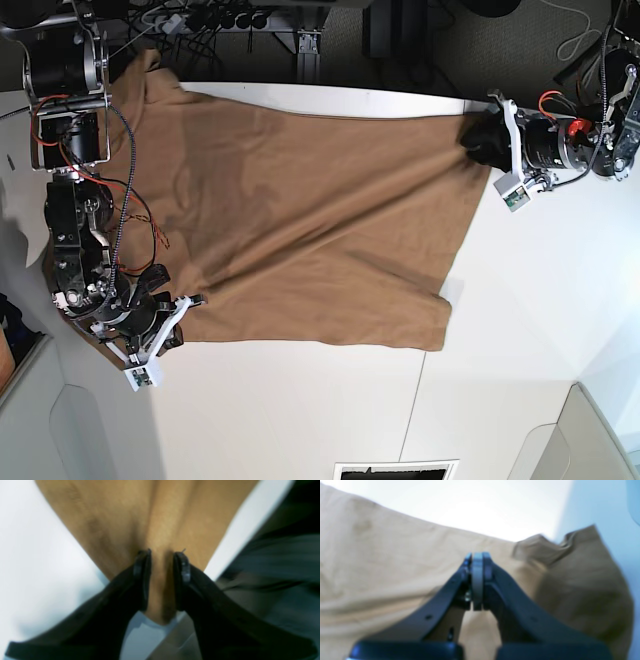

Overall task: Layout the t-shirt on the table in an organized manner, then fold the t-shirt properly
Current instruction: 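Drag the shirt with the right gripper to spread the body flat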

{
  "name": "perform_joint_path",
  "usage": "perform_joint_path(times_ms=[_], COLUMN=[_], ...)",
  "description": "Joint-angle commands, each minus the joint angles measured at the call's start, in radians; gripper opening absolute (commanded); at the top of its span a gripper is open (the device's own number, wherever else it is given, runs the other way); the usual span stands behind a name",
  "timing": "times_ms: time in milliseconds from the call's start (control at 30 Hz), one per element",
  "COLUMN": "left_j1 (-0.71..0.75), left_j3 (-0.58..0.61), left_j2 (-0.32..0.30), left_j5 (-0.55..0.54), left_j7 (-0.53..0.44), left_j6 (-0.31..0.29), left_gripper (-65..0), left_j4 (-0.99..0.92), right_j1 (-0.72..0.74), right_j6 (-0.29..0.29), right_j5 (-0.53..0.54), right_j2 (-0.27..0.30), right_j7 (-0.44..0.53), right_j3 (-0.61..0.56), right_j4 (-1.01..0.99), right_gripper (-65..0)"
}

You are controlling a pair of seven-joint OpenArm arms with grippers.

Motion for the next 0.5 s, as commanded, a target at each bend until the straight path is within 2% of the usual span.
perform_joint_path(times_ms=[0,167,300,400,467], left_j1=[-0.007,-0.042,-0.111,-0.163,-0.198], left_j3=[-0.042,-0.142,-0.142,-0.127,-0.101], left_j2=[-0.020,-0.007,0.032,0.073,0.098], left_j5=[0.001,0.003,0.034,0.070,0.082], left_j7=[-0.019,-0.135,-0.147,-0.187,-0.214], left_j6=[0.010,0.010,0.010,0.010,0.010], left_gripper=[-44.9,-44.9,-45.0,-45.0,-45.0], left_j4=[0.038,0.101,0.099,0.063,0.014], right_j1=[0.008,-0.068,-0.146,-0.212,-0.253], right_j6=[-0.002,-0.002,0.000,0.040,0.044], right_j5=[0.000,0.003,0.028,0.079,0.098], right_j2=[0.011,0.011,0.011,0.011,0.011], right_j7=[0.011,0.011,0.000,-0.011,-0.034], right_j3=[0.015,0.064,0.132,0.176,0.191], right_j4=[0.019,0.020,0.038,0.096,0.138], right_gripper=[-65.0,-65.0,-65.0,-65.0,-65.0])
